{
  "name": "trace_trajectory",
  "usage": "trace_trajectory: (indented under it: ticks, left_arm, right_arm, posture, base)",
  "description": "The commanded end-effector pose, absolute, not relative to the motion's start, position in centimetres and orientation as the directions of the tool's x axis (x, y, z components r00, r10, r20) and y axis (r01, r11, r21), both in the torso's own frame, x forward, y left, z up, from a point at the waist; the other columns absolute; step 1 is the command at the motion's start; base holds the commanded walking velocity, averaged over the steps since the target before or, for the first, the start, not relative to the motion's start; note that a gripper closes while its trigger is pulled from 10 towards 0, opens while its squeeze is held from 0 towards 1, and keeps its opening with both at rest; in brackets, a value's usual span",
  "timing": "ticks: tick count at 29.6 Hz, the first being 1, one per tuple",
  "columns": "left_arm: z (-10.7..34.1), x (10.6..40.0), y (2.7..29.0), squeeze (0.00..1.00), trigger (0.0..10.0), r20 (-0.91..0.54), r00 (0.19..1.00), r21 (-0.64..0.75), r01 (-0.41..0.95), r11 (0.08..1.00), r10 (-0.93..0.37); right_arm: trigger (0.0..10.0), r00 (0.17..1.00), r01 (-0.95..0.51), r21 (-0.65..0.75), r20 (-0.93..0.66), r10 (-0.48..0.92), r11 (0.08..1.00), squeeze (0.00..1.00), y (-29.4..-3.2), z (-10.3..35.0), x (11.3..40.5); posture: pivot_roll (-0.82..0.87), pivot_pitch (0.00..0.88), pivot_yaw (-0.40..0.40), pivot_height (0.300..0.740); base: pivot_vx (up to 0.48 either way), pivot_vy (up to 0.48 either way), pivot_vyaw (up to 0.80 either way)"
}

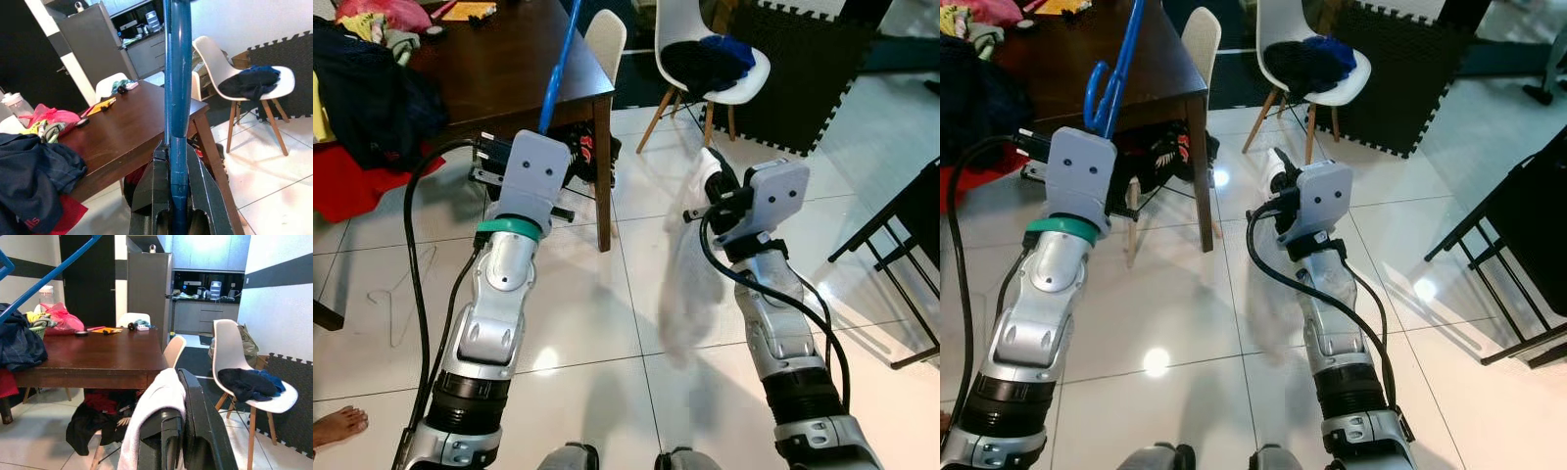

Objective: Hang hanger

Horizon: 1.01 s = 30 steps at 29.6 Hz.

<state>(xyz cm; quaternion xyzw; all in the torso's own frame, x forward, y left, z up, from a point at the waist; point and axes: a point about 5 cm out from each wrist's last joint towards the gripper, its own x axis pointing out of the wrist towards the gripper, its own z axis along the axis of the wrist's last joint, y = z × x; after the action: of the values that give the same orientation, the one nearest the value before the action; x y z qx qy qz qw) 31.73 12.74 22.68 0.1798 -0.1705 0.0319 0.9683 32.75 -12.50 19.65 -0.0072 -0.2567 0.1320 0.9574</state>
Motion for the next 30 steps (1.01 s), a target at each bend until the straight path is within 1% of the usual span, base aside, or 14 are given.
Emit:
trace_trajectory:
  ticks: [1, 6, 14, 21, 26, 30]
  left_arm:
    - [23.2, 31.4, 12.6, 0.00, 10.0, 0.376, 0.927, 0.340, -0.134, 0.931, -0.004]
    - [24.2, 31.5, 12.4, 0.00, 10.0, 0.405, 0.914, 0.300, -0.140, 0.944, 0.007]
    - [24.8, 31.7, 12.0, 0.00, 10.0, 0.420, 0.908, 0.280, -0.135, 0.950, 0.006]
    - [25.2, 31.8, 11.7, 0.00, 10.0, 0.441, 0.897, 0.275, -0.135, 0.952, 0.000]
    - [25.2, 31.8, 11.8, 0.00, 10.0, 0.441, 0.898, 0.273, -0.137, 0.952, 0.003]
    - [25.2, 31.7, 11.8, 0.00, 10.0, 0.442, 0.897, 0.273, -0.139, 0.952, 0.004]
  right_arm:
    - [10.0, 0.809, -0.262, -0.077, 0.526, 0.263, 0.962, 0.00, -12.2, 20.6, 32.5]
    - [10.0, 0.776, -0.256, -0.135, 0.562, 0.287, 0.957, 0.00, -11.9, 21.8, 32.3]
    - [10.0, 0.772, -0.228, -0.164, 0.570, 0.281, 0.960, 0.00, -12.2, 22.1, 32.3]
    - [10.0, 0.792, -0.212, -0.154, 0.551, 0.262, 0.965, 0.00, -12.7, 21.7, 32.5]
    - [10.0, 0.799, -0.214, -0.149, 0.542, 0.260, 0.965, 0.00, -12.8, 21.5, 32.6]
    - [10.0, 0.801, -0.217, -0.140, 0.541, 0.258, 0.966, 0.00, -12.7, 21.5, 32.6]
  posture:
    - [0.02, 0.000, 0.067, 0.740]
    - [0.02, 0.000, 0.067, 0.740]
    - [0.00, 0.000, 0.066, 0.740]
    - [0.00, 0.000, 0.064, 0.740]
    - [0.00, 0.000, 0.062, 0.740]
    - [0.01, 0.000, 0.062, 0.740]
  base:
    - [0.000, 0.000, 0.00]
    - [0.000, 0.000, 0.00]
    - [0.000, 0.000, 0.00]
    - [0.469, 0.000, 0.00]
    - [0.480, 0.000, -0.46]
    - [0.480, 0.000, -0.78]
